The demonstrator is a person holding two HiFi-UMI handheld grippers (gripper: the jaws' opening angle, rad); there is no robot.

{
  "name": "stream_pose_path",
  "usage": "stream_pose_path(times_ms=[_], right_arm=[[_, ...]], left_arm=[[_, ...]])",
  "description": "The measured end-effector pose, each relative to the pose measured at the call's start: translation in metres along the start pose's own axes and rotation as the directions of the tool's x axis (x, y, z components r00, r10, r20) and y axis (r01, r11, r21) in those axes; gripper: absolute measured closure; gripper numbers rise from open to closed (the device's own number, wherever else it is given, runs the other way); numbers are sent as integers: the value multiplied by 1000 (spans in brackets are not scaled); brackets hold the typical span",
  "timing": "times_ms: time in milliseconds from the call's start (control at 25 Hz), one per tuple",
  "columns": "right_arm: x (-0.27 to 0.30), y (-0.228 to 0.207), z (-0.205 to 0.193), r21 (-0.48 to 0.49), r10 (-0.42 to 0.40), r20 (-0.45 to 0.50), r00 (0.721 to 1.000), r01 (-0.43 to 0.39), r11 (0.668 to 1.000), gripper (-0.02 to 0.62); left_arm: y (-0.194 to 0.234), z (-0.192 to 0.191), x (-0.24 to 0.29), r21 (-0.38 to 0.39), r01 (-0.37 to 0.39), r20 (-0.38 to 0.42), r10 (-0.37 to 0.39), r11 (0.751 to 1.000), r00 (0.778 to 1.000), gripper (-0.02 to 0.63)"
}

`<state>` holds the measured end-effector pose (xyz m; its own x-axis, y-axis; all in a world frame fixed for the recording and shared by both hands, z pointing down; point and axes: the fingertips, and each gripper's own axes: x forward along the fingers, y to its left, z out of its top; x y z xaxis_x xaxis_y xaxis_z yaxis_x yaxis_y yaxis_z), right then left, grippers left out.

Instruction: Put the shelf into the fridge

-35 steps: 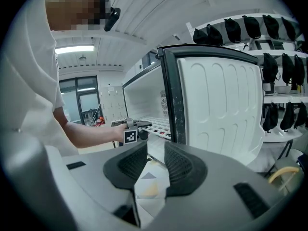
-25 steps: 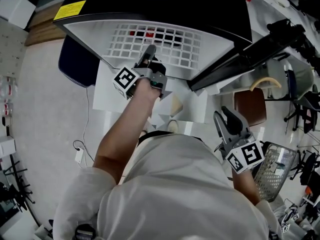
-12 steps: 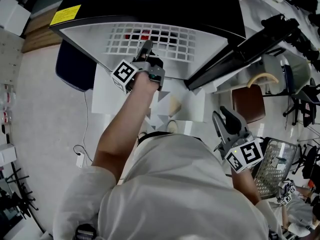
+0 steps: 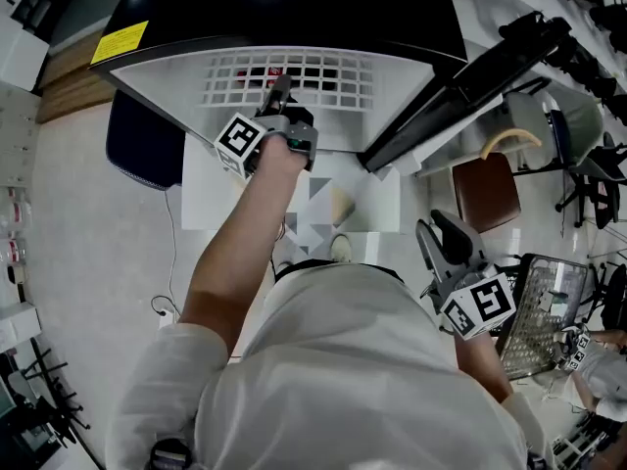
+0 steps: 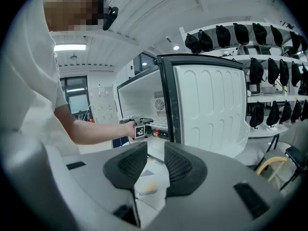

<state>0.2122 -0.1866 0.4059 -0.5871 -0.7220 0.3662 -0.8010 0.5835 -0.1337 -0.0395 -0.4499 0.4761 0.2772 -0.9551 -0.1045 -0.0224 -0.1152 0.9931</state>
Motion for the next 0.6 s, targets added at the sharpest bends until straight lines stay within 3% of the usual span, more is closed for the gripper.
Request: stream_pose_path(times_ms=[200, 600], right_arm=[[-5, 15, 1, -1, -17, 14, 1000, 17, 1000, 476], [-10, 54, -4, 4, -38, 32, 999, 38, 999, 476]], left_arm=[[1, 3, 3, 52, -14, -27, 16, 999, 1000, 558], [2, 6, -29, 114, -46, -82, 56, 992, 995, 474]])
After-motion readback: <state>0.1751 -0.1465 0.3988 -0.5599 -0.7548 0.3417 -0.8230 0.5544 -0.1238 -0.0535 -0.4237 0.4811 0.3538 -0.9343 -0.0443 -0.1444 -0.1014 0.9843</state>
